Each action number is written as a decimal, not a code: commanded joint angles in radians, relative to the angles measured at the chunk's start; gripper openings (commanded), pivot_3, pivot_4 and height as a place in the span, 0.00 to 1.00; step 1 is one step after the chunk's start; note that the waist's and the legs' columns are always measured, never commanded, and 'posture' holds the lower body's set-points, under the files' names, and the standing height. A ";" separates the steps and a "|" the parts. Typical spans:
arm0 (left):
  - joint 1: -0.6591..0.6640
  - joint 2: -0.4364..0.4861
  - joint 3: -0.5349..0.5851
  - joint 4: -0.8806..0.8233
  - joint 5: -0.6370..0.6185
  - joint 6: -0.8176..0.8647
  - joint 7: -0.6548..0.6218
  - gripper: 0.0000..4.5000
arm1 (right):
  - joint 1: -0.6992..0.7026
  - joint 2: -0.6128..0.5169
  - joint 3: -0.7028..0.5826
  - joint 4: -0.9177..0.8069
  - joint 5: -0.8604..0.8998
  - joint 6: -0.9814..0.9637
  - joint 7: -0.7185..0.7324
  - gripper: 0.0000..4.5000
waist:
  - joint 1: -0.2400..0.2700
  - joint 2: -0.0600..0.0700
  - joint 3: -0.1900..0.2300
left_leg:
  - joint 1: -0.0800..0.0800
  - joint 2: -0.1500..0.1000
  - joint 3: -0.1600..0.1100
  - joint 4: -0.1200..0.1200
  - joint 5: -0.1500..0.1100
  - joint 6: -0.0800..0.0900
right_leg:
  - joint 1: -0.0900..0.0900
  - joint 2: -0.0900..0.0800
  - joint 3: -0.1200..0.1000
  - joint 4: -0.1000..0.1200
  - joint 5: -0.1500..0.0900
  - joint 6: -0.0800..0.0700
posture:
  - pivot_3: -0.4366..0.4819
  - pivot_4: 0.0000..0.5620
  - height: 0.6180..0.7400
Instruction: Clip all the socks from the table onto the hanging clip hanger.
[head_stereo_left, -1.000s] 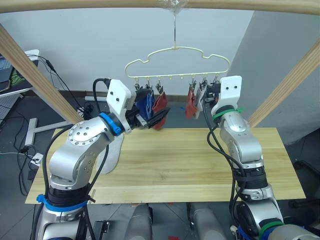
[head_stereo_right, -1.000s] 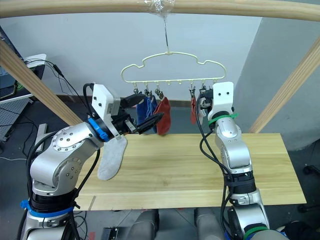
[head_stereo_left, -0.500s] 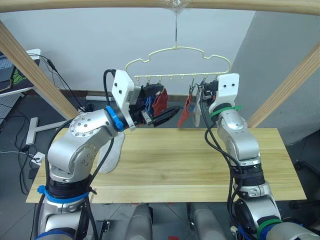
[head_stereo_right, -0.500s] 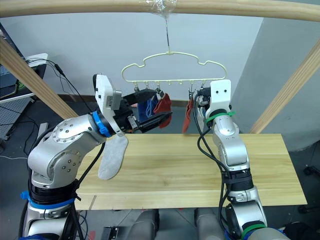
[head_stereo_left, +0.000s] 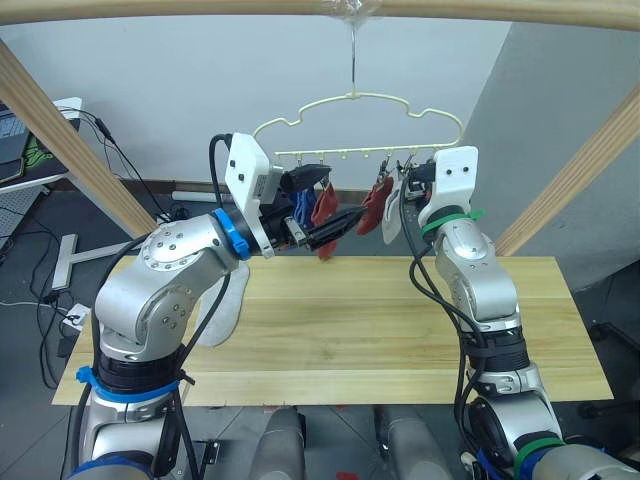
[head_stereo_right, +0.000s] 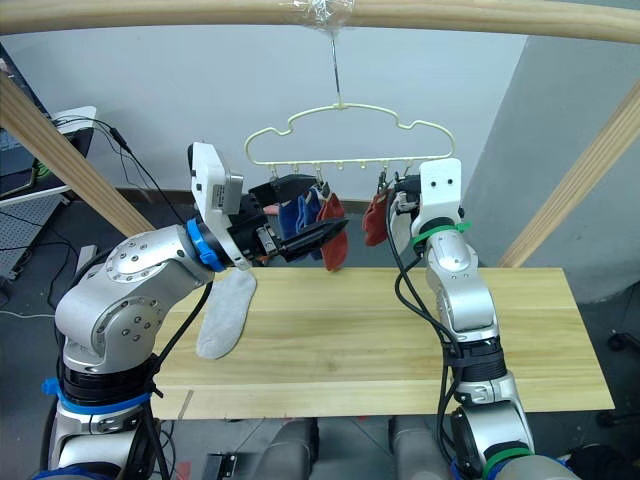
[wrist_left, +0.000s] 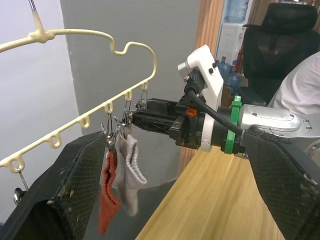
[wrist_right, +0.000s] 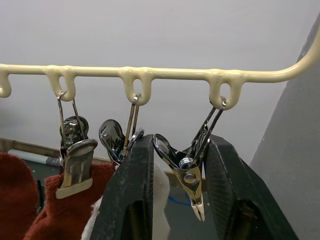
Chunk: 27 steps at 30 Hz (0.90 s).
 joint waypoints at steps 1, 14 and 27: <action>-0.009 -0.004 0.004 -0.040 -0.017 -0.010 0.008 1.00 | -0.024 -0.011 0.003 -0.028 -0.027 -0.024 0.001 0.32 | 0.000 0.000 0.000 | 0.000 0.000 0.000 0.000 0.000 0.000 | 0.000 0.000 0.000 0.000 0.000 0.000 | 0.59 0.44 1.00; -0.012 -0.010 -0.002 -0.039 -0.014 -0.015 0.019 1.00 | -0.018 -0.020 -0.003 -0.032 -0.069 -0.006 0.001 0.32 | 0.001 0.000 0.000 | 0.000 0.000 0.000 0.000 0.000 0.000 | 0.000 0.000 0.000 0.000 0.000 0.000 | 0.58 0.44 1.00; -0.019 -0.011 -0.003 -0.033 -0.010 -0.015 0.026 1.00 | -0.019 -0.002 -0.018 -0.032 -0.058 -0.006 0.007 0.32 | 0.001 0.000 0.000 | 0.000 0.000 0.000 0.000 0.000 0.000 | 0.000 0.000 0.000 0.000 0.000 0.000 | 0.58 0.45 1.00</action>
